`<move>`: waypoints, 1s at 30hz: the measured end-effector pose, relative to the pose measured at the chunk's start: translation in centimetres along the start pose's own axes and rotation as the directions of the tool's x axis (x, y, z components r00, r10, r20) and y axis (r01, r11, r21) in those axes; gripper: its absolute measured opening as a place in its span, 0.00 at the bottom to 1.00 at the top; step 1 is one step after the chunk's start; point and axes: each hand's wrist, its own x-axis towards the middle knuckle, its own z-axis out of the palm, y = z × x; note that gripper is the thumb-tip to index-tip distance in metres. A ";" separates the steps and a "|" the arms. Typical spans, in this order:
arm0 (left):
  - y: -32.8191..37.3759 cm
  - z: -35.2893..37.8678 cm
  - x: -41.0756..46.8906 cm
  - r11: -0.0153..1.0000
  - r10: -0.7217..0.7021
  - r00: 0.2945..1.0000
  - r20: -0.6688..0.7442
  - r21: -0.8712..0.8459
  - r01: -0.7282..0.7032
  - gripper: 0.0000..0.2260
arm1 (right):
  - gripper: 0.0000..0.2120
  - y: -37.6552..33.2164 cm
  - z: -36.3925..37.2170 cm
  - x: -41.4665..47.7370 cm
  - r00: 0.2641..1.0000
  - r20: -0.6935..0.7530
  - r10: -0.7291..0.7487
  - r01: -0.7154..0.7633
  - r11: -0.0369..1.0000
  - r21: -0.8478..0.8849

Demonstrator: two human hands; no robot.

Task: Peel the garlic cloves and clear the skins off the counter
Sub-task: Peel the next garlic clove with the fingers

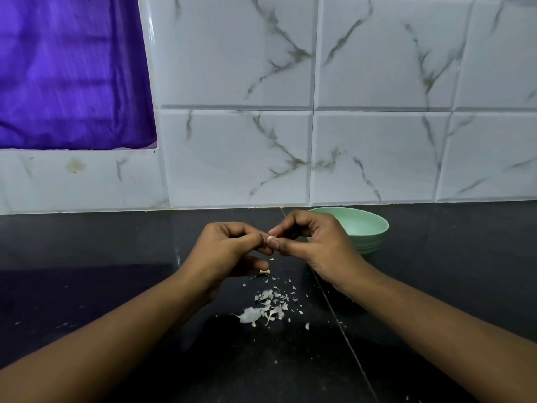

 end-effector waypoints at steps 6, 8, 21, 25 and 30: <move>-0.1 -0.2 0.1 0.999 -0.042 0.998 0.052 -0.031 0.044 0.12 | 0.08 0.0 -0.1 0.0 0.993 -0.009 0.118 -0.115 0.977 0.182; -0.1 -0.4 0.2 0.997 -0.056 0.994 0.090 -0.043 0.060 0.11 | 0.07 -0.1 -0.2 0.0 0.988 -0.013 0.153 -0.146 0.964 0.224; -0.5 -0.8 0.4 0.906 0.271 0.959 0.082 0.315 -0.282 0.03 | 0.03 -0.2 -0.3 0.1 0.978 -0.036 0.205 -0.196 0.964 0.182; -0.5 -0.7 0.4 0.877 0.301 0.950 0.077 0.369 -0.308 0.05 | 0.03 -0.3 -0.2 0.1 0.975 -0.026 0.223 -0.211 0.950 0.229; -0.7 -0.7 0.5 0.895 0.289 0.954 0.077 0.332 -0.298 0.05 | 0.02 -0.5 -0.3 0.1 0.959 -0.014 0.284 -0.271 0.927 0.260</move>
